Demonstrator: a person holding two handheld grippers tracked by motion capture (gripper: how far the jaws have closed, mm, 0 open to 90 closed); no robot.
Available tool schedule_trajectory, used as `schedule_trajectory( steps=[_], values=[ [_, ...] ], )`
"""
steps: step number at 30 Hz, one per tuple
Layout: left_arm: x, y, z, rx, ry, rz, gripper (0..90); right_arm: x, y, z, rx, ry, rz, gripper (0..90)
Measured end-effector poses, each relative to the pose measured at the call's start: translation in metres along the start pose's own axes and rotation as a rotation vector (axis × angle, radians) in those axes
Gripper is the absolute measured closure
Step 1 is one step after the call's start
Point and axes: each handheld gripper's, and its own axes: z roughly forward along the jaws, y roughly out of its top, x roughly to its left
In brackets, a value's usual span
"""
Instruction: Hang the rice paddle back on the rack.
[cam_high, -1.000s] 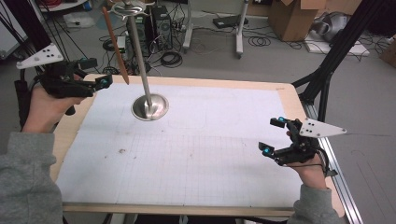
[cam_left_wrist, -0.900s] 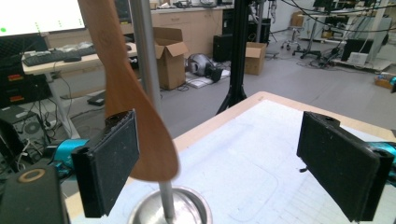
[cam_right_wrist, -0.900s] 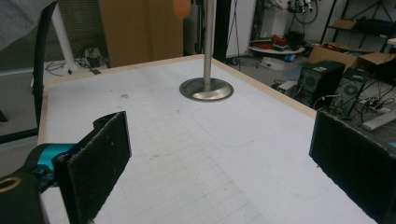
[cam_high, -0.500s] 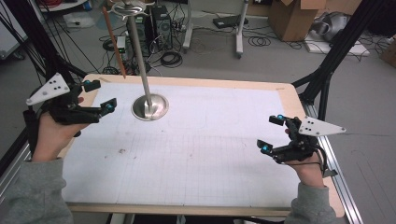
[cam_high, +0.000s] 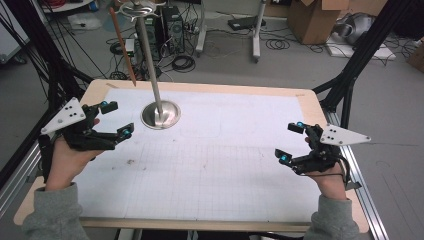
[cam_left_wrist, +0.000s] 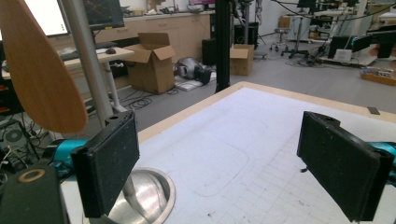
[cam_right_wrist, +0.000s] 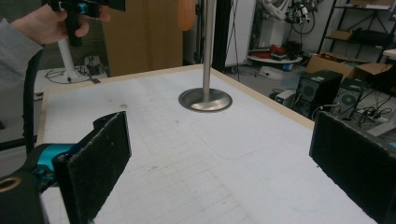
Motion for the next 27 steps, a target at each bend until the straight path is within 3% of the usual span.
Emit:
schedule_trajectory(
  steps=[2, 5, 14, 20, 27],
  values=[
    [0.000, -0.005, -0.003, -0.011, 0.004, -0.010, 13.3, 0.001, 0.000, 0.000, -0.001, 0.000, 0.003, 4.1],
    [0.001, -0.013, -0.008, -0.045, -0.023, -0.049, 13.3, 0.001, 0.001, 0.000, -0.002, -0.003, 0.001, 4.2],
    [-0.001, -0.037, -0.021, -0.051, 0.030, -0.084, 13.3, 0.000, 0.000, 0.004, 0.005, -0.015, 0.004, 4.1],
    [-0.005, -0.049, -0.024, -0.013, 0.075, -0.068, 13.3, -0.003, -0.004, 0.006, -0.001, -0.028, 0.017, 4.1],
    [-0.008, -0.049, -0.031, -0.030, 0.131, -0.053, 13.3, -0.005, -0.008, 0.008, 0.002, -0.045, 0.021, 3.9]
  ],
)
